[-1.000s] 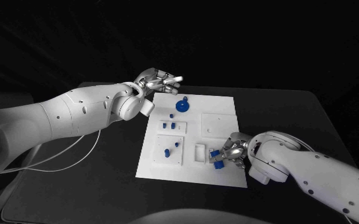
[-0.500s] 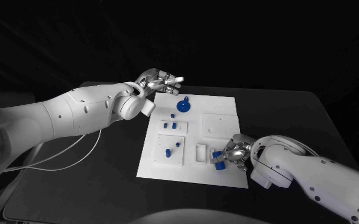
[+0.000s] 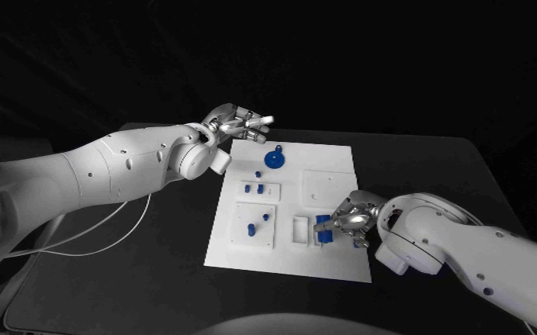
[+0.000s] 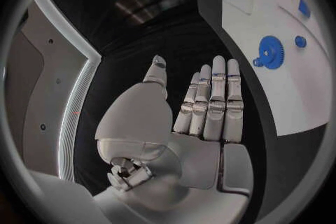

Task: Assemble the parts on the task board

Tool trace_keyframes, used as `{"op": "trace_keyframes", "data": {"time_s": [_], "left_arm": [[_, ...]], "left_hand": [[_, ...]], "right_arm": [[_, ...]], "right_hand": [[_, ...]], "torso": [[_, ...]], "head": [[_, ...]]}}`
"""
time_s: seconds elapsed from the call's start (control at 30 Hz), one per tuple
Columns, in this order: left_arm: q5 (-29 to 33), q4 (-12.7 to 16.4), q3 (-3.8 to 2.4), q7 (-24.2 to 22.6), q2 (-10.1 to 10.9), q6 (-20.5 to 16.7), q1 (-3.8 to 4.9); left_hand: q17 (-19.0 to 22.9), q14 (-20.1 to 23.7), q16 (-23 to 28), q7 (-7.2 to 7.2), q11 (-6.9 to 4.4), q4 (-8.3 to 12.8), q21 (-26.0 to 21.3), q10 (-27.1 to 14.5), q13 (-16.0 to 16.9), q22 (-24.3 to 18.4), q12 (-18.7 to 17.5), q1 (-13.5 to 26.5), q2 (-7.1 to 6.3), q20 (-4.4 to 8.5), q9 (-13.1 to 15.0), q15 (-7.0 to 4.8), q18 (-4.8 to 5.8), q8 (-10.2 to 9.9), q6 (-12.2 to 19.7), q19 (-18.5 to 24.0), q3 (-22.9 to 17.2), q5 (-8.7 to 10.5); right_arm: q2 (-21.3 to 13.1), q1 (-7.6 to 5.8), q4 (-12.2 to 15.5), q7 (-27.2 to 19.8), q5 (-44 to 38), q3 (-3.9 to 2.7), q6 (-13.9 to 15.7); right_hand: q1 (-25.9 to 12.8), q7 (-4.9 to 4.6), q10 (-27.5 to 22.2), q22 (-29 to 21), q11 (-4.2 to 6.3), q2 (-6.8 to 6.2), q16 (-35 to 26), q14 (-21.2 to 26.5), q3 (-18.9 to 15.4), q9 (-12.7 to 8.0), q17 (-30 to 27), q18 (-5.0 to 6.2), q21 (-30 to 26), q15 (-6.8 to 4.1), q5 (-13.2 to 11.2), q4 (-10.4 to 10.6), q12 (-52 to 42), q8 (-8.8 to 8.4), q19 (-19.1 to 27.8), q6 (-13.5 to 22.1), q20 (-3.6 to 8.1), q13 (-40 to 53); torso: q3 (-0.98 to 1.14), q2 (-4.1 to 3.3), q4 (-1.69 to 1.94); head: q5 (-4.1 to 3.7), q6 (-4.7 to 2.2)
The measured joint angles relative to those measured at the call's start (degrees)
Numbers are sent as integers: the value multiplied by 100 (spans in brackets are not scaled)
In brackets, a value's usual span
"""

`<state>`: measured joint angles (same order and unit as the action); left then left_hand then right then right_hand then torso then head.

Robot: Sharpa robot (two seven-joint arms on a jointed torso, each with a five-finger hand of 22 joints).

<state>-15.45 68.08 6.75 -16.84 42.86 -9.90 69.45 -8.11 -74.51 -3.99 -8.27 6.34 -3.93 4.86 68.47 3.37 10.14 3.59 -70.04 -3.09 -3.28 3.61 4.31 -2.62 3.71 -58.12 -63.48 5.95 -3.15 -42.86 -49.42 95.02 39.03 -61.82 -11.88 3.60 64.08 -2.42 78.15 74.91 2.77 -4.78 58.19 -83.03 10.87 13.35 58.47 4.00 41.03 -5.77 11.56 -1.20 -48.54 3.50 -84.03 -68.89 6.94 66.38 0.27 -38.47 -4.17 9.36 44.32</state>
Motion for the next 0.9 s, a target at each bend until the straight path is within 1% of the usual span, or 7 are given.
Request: {"op": "trace_keyframes", "data": {"time_s": [0.13,0.27,0.37,0.53,0.67,0.77,0.9], "left_arm": [[-6,-16,0,22,-26,2,0],[-13,-18,0,43,-46,9,0],[-19,-27,0,56,-56,17,0],[-28,-29,0,70,-72,29,0],[-33,-28,0,81,-75,40,0],[-38,-28,0,89,-74,50,0],[-48,-28,1,99,-75,61,0]], "left_hand": [[-2,0,0,0,0,0,0,0,0,-1,0,-31,-31,0,0,0,0,0,0,0,0,0],[-2,0,0,-20,0,0,0,-24,0,-11,0,-31,-30,0,0,0,0,0,20,0,0,0],[-2,0,0,-20,0,0,0,-41,0,-11,0,-31,-30,0,0,0,0,0,20,0,0,0],[-6,20,0,-20,0,0,0,-41,0,-21,0,-31,-30,0,0,21,-1,0,20,0,0,0],[-7,20,0,-20,0,-15,0,-41,0,-26,0,-31,-30,0,0,20,-1,0,20,0,-16,0],[-6,20,0,-21,0,-15,0,-41,0,-32,0,-31,-30,0,0,20,0,0,20,0,-16,0],[-6,20,0,-21,0,-15,0,-41,0,-34,0,-31,-30,0,0,20,0,0,20,0,-16,0]], "right_arm": [[151,-50,-90,31,45,2,-43],[277,-85,-201,56,74,33,-101],[371,-119,-307,64,80,77,-137],[567,-142,-545,77,80,191,-191],[677,-154,-670,80,80,238,-248],[756,-170,-727,78,85,288,-288],[799,-187,-788,69,83,309,-303]], "right_hand": [[0,15,10,0,9,0,0,10,-84,58,5,0,0,-9,-30,94,22,1,0,-37,0,-28],[0,-4,11,0,9,0,0,10,-103,79,20,-1,0,-9,-30,147,22,0,12,-71,11,-38],[-15,5,12,0,10,15,0,11,-119,111,20,-1,0,-9,-30,163,23,1,20,-84,22,-42],[-28,-12,9,0,13,28,-26,1,-136,128,20,-2,-23,-18,-30,209,54,0,-1,-104,43,-67],[-46,5,-10,0,32,45,-30,-9,-160,210,20,-2,-23,-28,-70,233,77,29,-1,-126,43,-76],[-59,18,-9,0,33,57,-30,-9,-160,174,20,-2,-23,-28,-70,233,77,32,-1,-141,43,-76],[-60,49,0,0,42,56,-57,-9,-177,179,19,-2,-44,-27,-76,249,111,34,-1,-206,43,-81]], "torso": [[-2,-1,1],[-1,-2,6],[-1,-2,4],[2,-5,5],[6,-8,13],[7,-8,13],[4,-9,9]], "head": [[-4,-9],[-3,-13],[3,-16],[14,-9],[25,6],[32,14],[49,18]]}}
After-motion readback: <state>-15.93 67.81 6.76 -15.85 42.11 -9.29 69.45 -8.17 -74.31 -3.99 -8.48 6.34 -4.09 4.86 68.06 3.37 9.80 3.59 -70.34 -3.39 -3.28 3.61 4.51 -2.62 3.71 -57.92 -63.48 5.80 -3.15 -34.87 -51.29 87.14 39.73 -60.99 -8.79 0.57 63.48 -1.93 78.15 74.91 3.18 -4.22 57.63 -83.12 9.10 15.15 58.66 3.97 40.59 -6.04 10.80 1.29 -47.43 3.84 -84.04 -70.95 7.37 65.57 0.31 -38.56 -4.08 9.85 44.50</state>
